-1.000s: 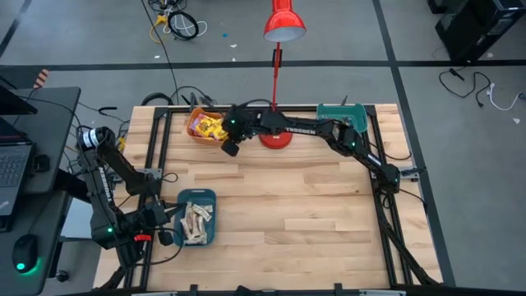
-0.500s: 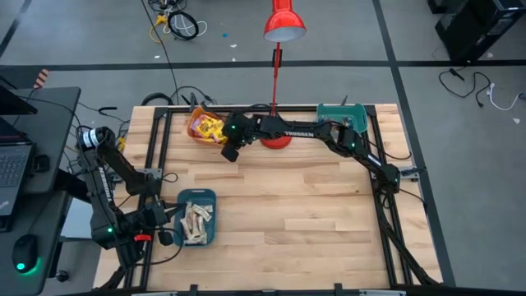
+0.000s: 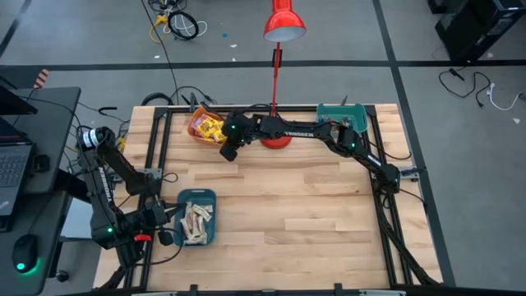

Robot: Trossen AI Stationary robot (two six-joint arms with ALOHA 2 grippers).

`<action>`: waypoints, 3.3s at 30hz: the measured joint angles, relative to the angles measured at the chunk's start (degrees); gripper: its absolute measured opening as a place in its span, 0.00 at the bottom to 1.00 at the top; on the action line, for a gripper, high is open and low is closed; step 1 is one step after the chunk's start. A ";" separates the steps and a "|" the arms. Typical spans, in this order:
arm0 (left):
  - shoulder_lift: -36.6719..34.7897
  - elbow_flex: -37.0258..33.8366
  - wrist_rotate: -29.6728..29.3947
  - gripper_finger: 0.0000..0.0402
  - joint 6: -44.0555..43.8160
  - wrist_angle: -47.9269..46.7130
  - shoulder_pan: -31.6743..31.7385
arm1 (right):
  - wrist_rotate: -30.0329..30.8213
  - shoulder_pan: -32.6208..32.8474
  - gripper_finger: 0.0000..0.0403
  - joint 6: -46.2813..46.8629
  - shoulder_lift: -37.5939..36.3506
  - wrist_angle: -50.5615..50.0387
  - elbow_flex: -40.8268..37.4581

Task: Sort candy
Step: Move the orange bin to the right of the blue bin

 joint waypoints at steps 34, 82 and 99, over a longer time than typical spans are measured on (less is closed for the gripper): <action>0.00 0.00 0.94 0.00 0.00 1.57 0.00 | 4.52 -4.35 0.00 -7.53 -0.74 -6.62 7.52; 0.01 0.00 1.01 0.00 0.00 1.98 0.01 | -2.64 1.49 0.00 -17.52 -1.99 -10.06 4.26; 0.02 0.00 0.98 0.00 0.00 3.36 0.02 | -0.73 1.51 0.00 -12.55 -1.90 -4.89 0.48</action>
